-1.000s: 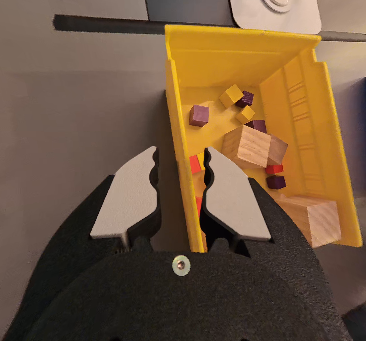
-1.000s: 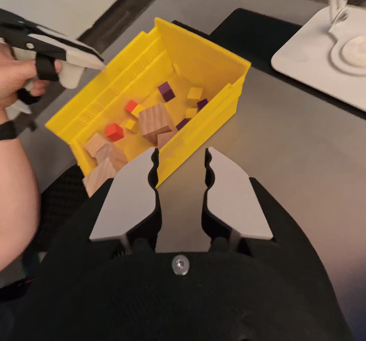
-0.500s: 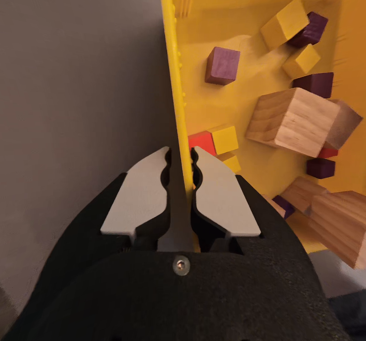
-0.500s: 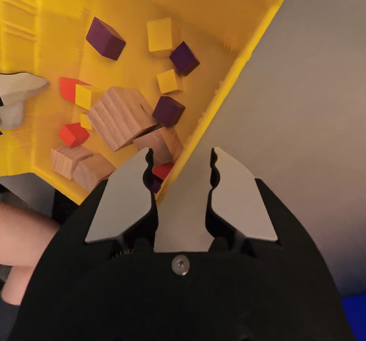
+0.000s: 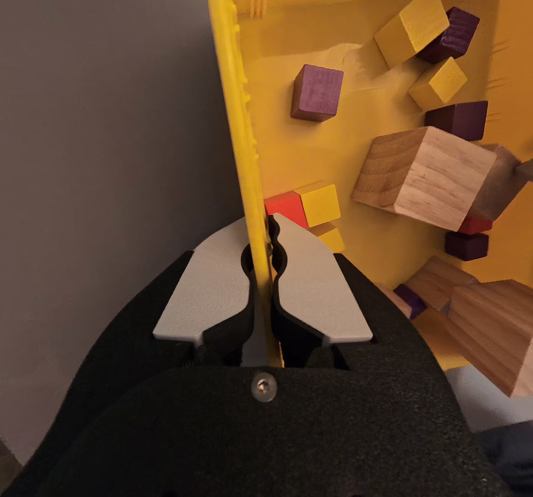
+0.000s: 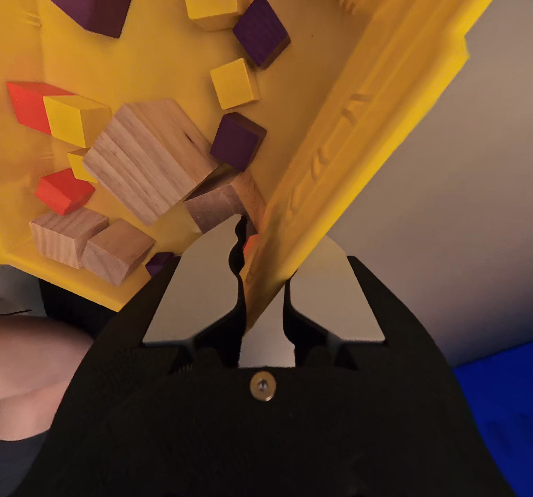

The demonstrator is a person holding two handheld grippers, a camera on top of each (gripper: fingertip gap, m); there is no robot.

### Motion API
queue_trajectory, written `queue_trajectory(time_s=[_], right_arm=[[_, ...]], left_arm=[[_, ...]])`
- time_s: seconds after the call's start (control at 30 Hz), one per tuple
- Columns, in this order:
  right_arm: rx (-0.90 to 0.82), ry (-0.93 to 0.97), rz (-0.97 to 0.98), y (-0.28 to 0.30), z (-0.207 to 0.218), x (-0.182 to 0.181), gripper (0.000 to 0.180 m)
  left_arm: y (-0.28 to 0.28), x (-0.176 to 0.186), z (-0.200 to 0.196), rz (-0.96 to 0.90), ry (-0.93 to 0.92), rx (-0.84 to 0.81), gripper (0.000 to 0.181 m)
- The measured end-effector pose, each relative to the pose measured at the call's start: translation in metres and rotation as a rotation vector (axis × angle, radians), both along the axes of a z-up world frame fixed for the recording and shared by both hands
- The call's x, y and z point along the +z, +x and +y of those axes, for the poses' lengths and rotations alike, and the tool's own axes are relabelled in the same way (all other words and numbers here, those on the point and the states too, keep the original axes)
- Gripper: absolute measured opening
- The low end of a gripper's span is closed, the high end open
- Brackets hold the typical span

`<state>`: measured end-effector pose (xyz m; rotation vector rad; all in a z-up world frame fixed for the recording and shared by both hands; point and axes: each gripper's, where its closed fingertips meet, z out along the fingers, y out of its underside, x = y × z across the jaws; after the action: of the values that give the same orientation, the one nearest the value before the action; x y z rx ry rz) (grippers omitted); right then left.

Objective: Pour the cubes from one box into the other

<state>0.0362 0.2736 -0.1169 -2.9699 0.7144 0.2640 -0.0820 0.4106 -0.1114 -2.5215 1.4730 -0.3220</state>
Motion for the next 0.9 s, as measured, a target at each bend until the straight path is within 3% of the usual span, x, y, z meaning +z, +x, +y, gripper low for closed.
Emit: queue_trajectory(time_s=[0.1, 0.2, 0.33, 0.43, 0.6, 0.9], right_arm=[[-0.036, 0.035, 0.01, 0.03, -0.012, 0.0, 0.019], [-0.064, 0.075, -0.072, 0.069, -0.028, 0.002, 0.008], [0.01, -0.044, -0.212, 0.096, -0.072, 0.002, 0.018], [-0.002, -0.067, -0.189, 0.094, -0.097, 0.001, 0.025], [-0.089, 0.039, -0.066, 0.086, -0.099, 0.0, 0.016], [-0.082, -0.066, 0.025, 0.054, -0.126, 0.0, 0.015]], left_arm=[[0.02, -0.001, -0.021, 0.02, 0.034, -0.095, 0.009], [0.048, 0.001, -0.051, -0.058, -0.036, -0.166, 0.024], [0.081, 0.001, -0.085, -0.144, -0.109, -0.184, 0.029], [0.086, -0.005, -0.099, -0.097, -0.089, -0.223, 0.027], [0.084, -0.016, -0.105, -0.021, -0.062, -0.236, 0.021], [0.081, -0.016, -0.108, -0.02, -0.104, -0.194, 0.021]])
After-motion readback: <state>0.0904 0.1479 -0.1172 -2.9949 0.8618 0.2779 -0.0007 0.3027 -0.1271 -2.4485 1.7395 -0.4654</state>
